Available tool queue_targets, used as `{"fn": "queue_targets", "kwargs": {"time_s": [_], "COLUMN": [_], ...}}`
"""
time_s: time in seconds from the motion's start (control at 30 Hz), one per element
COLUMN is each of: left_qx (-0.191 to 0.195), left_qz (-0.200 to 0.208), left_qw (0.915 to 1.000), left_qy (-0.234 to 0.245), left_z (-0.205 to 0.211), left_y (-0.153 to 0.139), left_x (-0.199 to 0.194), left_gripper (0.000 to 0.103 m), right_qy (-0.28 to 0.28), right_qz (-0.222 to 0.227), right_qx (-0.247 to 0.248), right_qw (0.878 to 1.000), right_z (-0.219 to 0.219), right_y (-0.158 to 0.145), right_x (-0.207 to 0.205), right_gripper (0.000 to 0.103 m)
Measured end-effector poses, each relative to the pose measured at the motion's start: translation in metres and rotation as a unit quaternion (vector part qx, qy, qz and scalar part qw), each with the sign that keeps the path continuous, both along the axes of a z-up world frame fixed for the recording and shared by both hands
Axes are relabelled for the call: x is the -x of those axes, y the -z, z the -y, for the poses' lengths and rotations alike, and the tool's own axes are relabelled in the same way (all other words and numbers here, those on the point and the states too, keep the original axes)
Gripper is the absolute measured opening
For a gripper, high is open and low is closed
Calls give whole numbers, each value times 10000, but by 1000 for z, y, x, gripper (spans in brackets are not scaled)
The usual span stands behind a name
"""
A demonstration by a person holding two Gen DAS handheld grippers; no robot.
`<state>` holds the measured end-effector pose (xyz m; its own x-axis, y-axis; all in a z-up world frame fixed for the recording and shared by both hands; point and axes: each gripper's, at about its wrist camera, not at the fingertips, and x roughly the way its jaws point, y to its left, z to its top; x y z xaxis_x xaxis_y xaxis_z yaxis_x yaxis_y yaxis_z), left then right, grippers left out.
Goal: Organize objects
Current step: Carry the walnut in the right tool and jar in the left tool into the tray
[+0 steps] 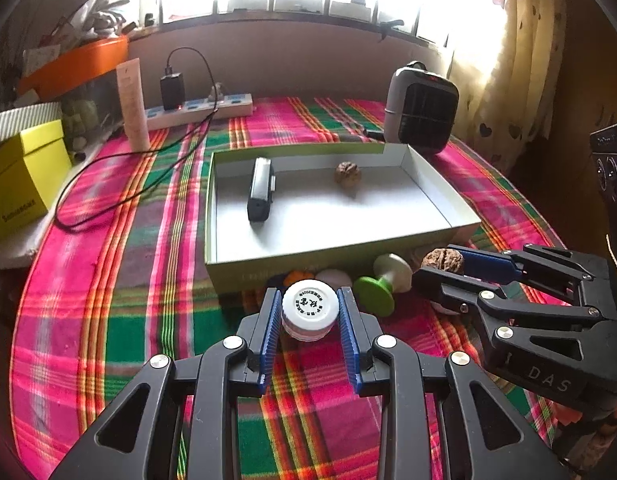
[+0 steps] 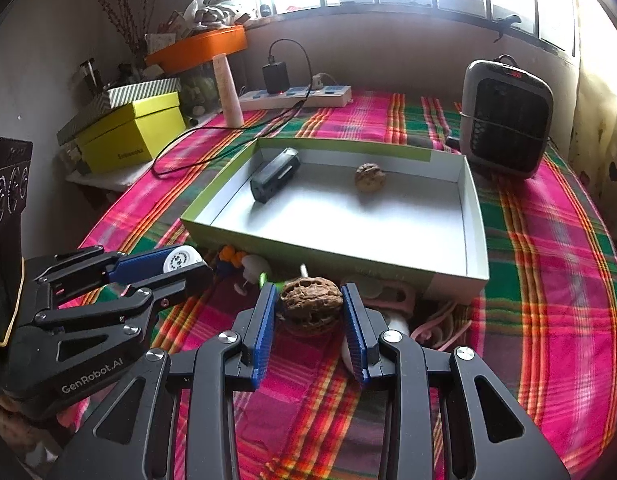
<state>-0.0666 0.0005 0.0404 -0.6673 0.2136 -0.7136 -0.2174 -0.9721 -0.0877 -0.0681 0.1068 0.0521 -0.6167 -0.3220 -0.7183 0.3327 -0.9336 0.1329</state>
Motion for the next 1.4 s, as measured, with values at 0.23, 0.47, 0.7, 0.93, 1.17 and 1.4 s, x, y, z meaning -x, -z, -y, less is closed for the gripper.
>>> {"fn": "queue_targets", "kwargs": {"time_s": [0.23, 0.47, 0.7, 0.93, 1.17, 1.4], "left_qx": [8, -23, -3, 45, 52, 129], "left_qz": [-103, -130, -133, -161, -86, 5], "left_qw": [9999, 9999, 9999, 9998, 9999, 9998], "left_qy": [11, -9, 6, 61, 92, 134], "left_z": [-4, -7, -13, -20, -24, -30], "left_y": [-7, -10, -10, -9, -4, 4], "left_x": [15, 33, 56, 82, 104, 124], "left_gripper": [26, 26, 26, 26, 26, 26], "right_qy": [71, 118, 201, 354, 421, 478], "right_qz": [-63, -99, -133, -91, -26, 87], "right_qx": [5, -24, -80, -91, -196, -328], "right_qw": [10000, 9999, 9997, 9993, 9989, 9983], "right_z": [-6, -13, -20, -28, -34, -37], "right_y": [-5, -7, -8, -6, 0, 8], "right_x": [11, 28, 53, 80, 104, 128], "right_gripper": [34, 34, 34, 34, 34, 34]}}
